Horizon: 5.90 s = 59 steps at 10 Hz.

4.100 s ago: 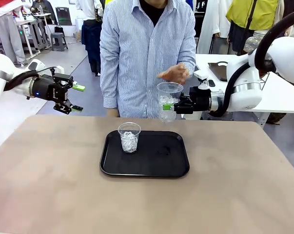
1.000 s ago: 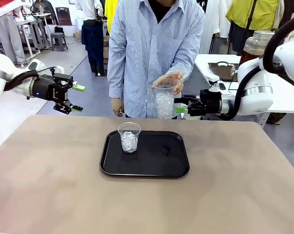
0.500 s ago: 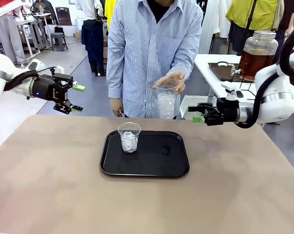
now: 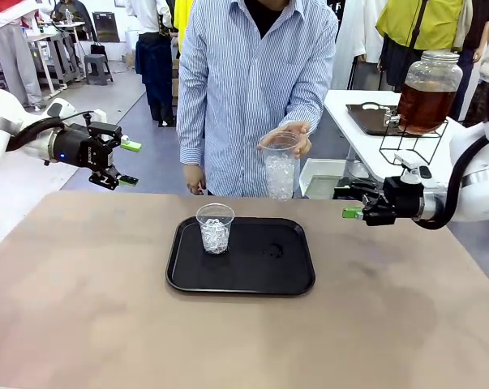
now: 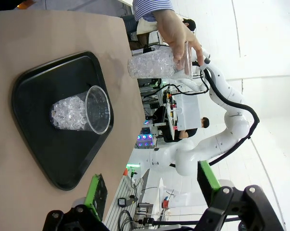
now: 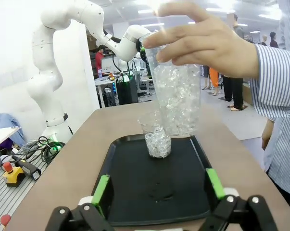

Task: Pour the drink into the iced cup.
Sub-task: Pick up the iced cup indicated by the human and present it to them.

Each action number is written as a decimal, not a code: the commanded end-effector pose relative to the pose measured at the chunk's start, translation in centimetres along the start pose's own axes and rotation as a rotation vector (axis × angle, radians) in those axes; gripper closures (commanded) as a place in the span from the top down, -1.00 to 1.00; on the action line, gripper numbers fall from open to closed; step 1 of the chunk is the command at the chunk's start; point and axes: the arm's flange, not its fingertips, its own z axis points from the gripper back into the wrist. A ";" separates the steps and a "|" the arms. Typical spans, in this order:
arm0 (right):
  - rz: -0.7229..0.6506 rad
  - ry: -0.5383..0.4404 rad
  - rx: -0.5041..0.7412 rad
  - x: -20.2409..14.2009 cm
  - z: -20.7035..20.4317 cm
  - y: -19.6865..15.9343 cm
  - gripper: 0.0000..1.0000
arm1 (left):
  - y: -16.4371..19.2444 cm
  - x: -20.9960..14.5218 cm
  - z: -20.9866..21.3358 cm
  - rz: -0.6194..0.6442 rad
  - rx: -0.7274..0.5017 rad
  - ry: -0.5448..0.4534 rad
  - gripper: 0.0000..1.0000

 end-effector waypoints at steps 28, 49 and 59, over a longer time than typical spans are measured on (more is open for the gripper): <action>-0.002 0.004 0.005 0.1 -0.3 -0.1 1.00 | -0.2 0.0 0.0 -0.005 0.001 0.002 1.00; -0.002 0.004 0.005 0.1 -0.3 -0.1 1.00 | -0.2 0.0 0.0 -0.005 0.001 0.002 1.00; -0.002 0.004 0.005 0.1 -0.3 -0.1 1.00 | -0.2 0.0 0.0 -0.005 0.001 0.002 1.00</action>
